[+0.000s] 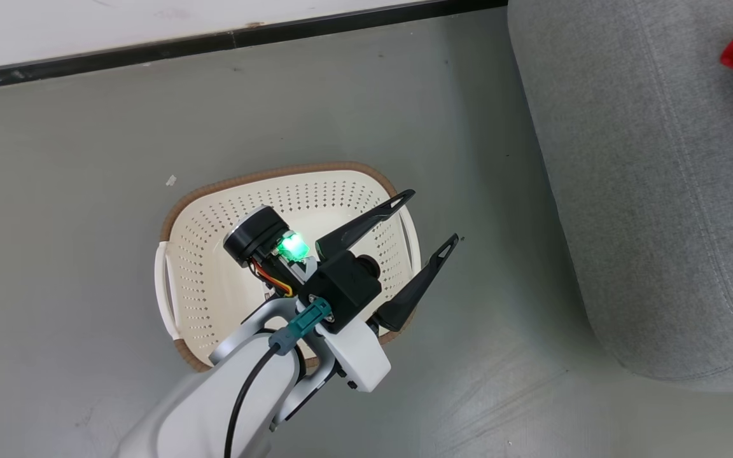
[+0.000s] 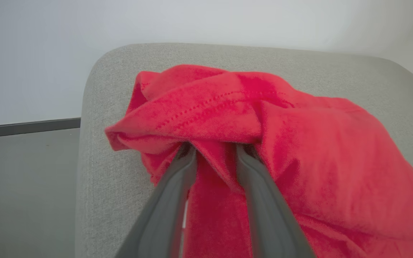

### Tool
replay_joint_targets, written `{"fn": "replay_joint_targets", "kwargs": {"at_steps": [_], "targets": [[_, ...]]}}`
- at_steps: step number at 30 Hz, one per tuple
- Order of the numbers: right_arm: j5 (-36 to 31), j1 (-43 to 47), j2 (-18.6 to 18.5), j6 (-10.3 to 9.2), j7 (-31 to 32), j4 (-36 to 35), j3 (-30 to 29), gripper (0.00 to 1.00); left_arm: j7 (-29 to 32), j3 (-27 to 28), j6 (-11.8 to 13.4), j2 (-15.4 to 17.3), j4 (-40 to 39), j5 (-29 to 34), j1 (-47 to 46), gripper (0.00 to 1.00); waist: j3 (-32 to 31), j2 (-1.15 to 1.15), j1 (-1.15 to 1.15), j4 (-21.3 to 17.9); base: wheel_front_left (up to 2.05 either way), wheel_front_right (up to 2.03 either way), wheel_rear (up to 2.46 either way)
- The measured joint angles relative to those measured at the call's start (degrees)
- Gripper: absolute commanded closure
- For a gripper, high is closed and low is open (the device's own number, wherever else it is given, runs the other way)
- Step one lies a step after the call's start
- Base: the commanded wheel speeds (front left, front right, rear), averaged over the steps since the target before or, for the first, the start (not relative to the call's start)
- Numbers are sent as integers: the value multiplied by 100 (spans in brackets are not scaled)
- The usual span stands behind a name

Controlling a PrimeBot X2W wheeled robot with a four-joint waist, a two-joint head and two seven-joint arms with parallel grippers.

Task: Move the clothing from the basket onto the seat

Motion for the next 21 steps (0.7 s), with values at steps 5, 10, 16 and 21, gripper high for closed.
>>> {"fn": "replay_joint_targets", "kwargs": {"at_steps": [5,10,16,21], "targets": [[1,26,75,0,-1,32,70,0,-47,30,0,19,71,-1,0,0,-69,0,0,-78,0,0,0],[1,125,118,0,-1,-73,214,0,-55,73,0,42,141,-48,1,0,-151,0,0,-169,0,0,0],[-58,288,233,0,-2,-558,410,0,-155,229,4,118,229,-98,7,0,-268,0,0,-288,0,0,0],[-59,476,321,0,-3,-987,546,0,-266,426,75,183,311,-170,40,0,-406,0,0,-373,0,0,0]]}}
